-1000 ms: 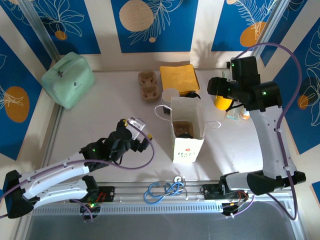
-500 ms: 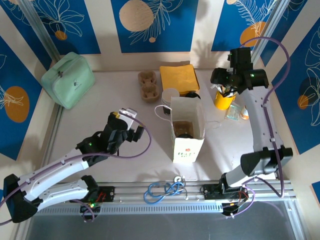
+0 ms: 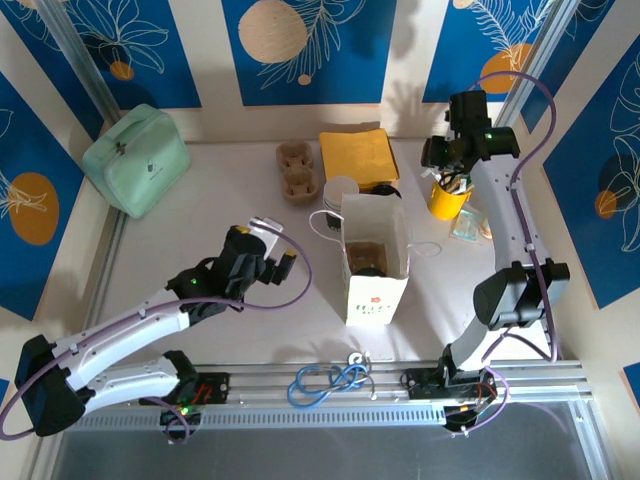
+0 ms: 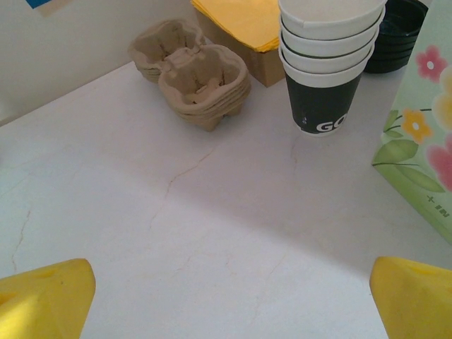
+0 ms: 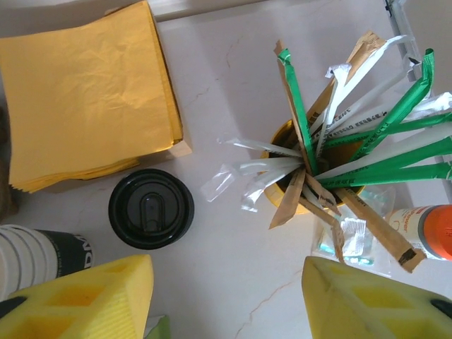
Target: Pack the takeout coffee
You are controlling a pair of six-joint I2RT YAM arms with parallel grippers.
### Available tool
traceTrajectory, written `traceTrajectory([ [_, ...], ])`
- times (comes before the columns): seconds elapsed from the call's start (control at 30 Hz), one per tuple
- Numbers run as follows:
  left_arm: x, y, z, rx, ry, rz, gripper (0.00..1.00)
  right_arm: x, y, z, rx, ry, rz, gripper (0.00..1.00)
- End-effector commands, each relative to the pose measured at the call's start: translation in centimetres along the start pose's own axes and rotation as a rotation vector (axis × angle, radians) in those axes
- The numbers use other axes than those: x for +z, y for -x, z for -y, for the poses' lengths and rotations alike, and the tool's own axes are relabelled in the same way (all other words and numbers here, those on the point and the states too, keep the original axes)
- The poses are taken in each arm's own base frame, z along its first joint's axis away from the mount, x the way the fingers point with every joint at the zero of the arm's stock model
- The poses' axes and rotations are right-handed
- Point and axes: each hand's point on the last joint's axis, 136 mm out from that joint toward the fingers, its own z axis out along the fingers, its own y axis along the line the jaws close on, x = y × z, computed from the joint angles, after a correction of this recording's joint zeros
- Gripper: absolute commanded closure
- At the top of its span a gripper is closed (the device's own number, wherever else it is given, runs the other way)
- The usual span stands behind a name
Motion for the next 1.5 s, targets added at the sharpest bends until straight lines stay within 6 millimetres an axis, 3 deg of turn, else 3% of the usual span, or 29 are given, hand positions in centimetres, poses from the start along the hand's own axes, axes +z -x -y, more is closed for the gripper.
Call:
traceTrajectory([
  [0.0, -0.3, 1.6, -0.2, -0.041, -0.009, 0.04, 0.01, 0.7, 1.1, 0.0, -0.017, 0.007, 0.016, 0.45],
  [0.53, -0.6, 1.6, -0.5, -0.054, -0.002, 0.053, 0.01, 5.3, 0.9, 1.5, -0.044, -0.12, -0.061, 0.48],
  [0.87, -0.7, 1.7, -0.6, -0.061, -0.003, 0.051, 0.01, 6.5, 0.0, 1.9, -0.051, -0.142, -0.095, 0.49],
  [1.47, -0.7, 1.5, -0.6, -0.077, -0.007, 0.043, 0.01, 8.1, -2.6, 3.4, -0.024, -0.181, -0.168, 0.61],
])
